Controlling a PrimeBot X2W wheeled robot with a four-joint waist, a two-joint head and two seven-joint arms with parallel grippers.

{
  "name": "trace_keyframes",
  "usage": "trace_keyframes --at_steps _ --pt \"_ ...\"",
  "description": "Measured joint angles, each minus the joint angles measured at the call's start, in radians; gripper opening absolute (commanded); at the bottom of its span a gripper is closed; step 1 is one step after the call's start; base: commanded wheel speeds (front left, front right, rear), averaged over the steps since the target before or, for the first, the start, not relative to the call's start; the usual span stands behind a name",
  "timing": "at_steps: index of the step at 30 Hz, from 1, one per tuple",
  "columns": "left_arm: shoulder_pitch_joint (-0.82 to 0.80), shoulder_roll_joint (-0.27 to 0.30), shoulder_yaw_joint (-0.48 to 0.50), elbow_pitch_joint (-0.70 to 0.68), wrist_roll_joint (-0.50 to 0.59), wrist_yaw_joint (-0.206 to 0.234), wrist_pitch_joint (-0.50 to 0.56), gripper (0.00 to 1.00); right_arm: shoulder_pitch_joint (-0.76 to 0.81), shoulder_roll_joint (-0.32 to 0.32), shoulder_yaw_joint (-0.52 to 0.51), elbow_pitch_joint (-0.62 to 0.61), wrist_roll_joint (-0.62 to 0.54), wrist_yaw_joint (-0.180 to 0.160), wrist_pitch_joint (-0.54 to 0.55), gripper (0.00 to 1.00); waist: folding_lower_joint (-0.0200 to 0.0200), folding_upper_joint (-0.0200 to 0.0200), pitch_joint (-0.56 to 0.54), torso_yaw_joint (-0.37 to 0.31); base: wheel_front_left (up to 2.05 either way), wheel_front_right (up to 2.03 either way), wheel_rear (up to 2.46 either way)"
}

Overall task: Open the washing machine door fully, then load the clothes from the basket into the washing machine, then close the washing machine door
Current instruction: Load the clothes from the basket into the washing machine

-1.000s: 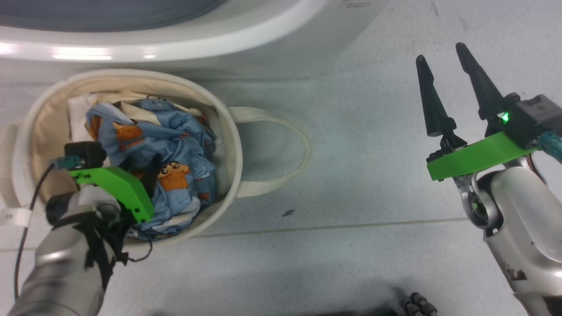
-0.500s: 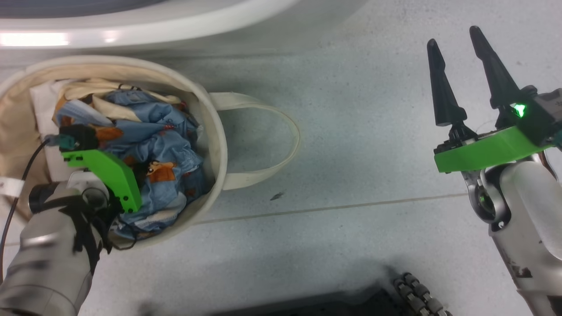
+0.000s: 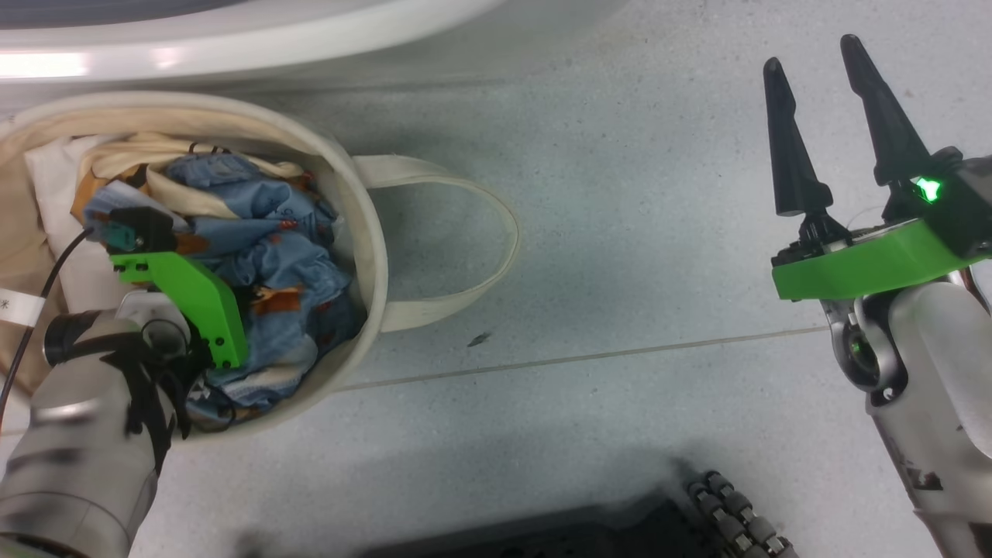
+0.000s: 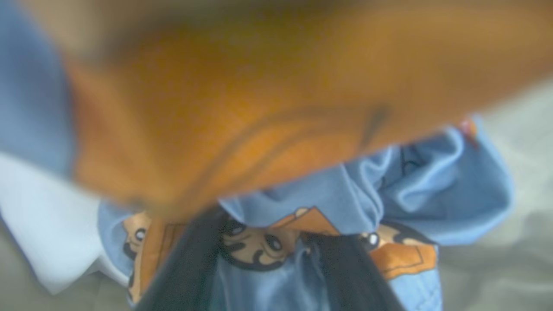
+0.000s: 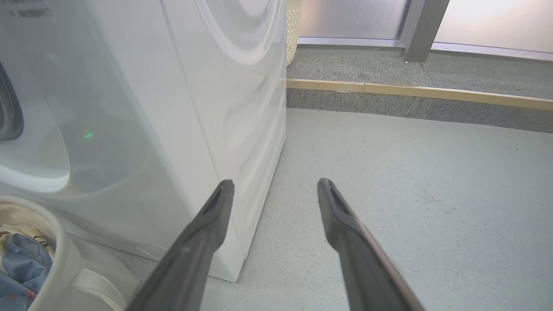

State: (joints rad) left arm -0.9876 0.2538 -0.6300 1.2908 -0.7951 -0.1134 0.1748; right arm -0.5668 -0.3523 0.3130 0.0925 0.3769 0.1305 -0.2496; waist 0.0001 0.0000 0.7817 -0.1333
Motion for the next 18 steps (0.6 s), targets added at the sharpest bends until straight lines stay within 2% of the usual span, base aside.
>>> trace_keyframes --at_steps 1,9,18 --pt "0.0 0.0 0.0 0.0 0.0 0.0 -0.001 0.0 0.0 0.002 0.0 -0.001 0.0 0.0 0.0 1.0 0.0 0.0 -0.001 0.0 0.0 0.0 0.0" --pt "0.0 0.0 -0.001 0.003 0.0 0.002 -0.045 0.0 0.0 0.009 0.0 -0.001 0.001 0.0 0.0 1.0 0.0 0.0 -0.023 0.003 0.0 0.0 0.0" --pt "0.029 -0.01 -0.018 -0.006 0.002 -0.01 -0.238 0.0 0.0 0.053 0.01 0.029 0.027 0.0 0.0 1.0 -0.0001 0.0001 -0.112 0.02 0.0 0.0 0.0"
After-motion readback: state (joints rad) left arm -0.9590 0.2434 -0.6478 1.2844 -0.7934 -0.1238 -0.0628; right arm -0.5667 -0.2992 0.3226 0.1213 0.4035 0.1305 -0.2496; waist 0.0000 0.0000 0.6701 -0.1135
